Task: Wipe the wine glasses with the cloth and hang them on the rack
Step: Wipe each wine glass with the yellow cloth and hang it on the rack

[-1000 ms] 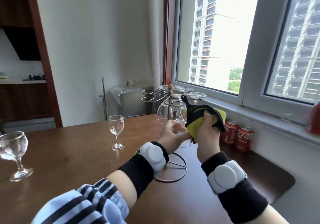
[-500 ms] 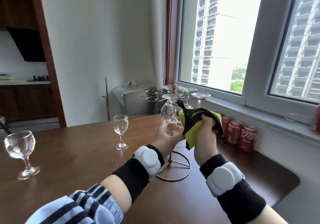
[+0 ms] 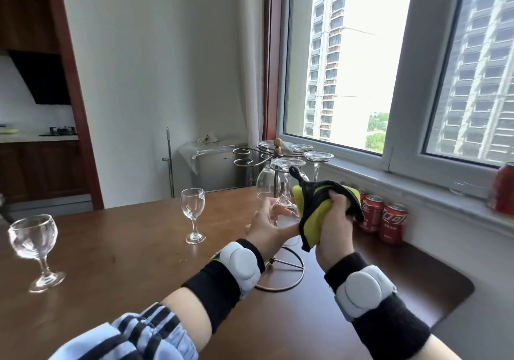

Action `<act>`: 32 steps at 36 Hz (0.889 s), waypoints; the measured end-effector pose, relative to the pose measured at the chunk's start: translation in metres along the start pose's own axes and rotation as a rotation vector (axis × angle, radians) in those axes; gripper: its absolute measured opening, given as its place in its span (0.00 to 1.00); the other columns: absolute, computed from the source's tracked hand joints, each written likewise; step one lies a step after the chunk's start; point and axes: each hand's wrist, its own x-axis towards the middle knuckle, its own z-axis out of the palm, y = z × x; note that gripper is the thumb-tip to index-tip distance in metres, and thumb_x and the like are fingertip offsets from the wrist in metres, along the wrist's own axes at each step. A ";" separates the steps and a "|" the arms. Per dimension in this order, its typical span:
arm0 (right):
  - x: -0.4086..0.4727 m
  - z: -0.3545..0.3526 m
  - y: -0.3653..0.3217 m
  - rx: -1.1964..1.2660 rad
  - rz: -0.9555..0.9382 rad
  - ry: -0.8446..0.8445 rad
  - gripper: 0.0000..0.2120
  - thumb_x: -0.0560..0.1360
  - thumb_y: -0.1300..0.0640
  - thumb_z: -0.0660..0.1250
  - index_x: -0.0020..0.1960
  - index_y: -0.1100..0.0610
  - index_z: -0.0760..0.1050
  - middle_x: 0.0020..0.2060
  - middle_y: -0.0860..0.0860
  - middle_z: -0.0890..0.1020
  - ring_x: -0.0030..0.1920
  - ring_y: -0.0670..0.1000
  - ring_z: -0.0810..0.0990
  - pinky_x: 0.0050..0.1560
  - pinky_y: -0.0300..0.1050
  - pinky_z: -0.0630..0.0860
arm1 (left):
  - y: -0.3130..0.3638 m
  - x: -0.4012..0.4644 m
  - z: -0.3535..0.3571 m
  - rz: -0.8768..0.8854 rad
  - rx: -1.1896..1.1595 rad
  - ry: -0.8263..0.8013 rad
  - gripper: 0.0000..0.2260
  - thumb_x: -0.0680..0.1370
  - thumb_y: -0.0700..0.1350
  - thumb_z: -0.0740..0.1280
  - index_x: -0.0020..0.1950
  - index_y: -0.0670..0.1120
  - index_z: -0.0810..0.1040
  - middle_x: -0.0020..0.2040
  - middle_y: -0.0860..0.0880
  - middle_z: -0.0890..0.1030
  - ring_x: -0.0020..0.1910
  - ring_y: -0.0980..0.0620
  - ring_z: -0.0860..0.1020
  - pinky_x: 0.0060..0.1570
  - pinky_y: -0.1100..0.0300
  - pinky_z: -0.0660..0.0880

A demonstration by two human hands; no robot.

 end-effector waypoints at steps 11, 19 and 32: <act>0.001 -0.002 0.001 -0.041 0.021 0.036 0.28 0.77 0.42 0.62 0.68 0.61 0.68 0.57 0.56 0.77 0.56 0.55 0.76 0.52 0.46 0.70 | -0.004 0.012 0.009 -0.046 0.069 0.025 0.29 0.55 0.67 0.73 0.48 0.56 0.69 0.44 0.60 0.80 0.55 0.49 0.77 0.63 0.42 0.69; -0.005 0.000 -0.002 -0.064 -0.028 0.047 0.30 0.78 0.43 0.61 0.71 0.64 0.64 0.55 0.55 0.74 0.56 0.55 0.73 0.58 0.48 0.70 | -0.002 0.009 0.005 -0.070 0.106 -0.023 0.35 0.55 0.68 0.72 0.57 0.60 0.66 0.48 0.63 0.78 0.62 0.50 0.73 0.65 0.47 0.68; -0.018 0.000 -0.013 -0.069 -0.147 0.030 0.26 0.79 0.44 0.61 0.68 0.62 0.69 0.53 0.54 0.74 0.54 0.54 0.72 0.56 0.44 0.67 | 0.008 0.002 -0.007 -0.168 0.077 -0.071 0.63 0.44 0.78 0.69 0.72 0.54 0.50 0.52 0.52 0.72 0.63 0.45 0.73 0.66 0.47 0.70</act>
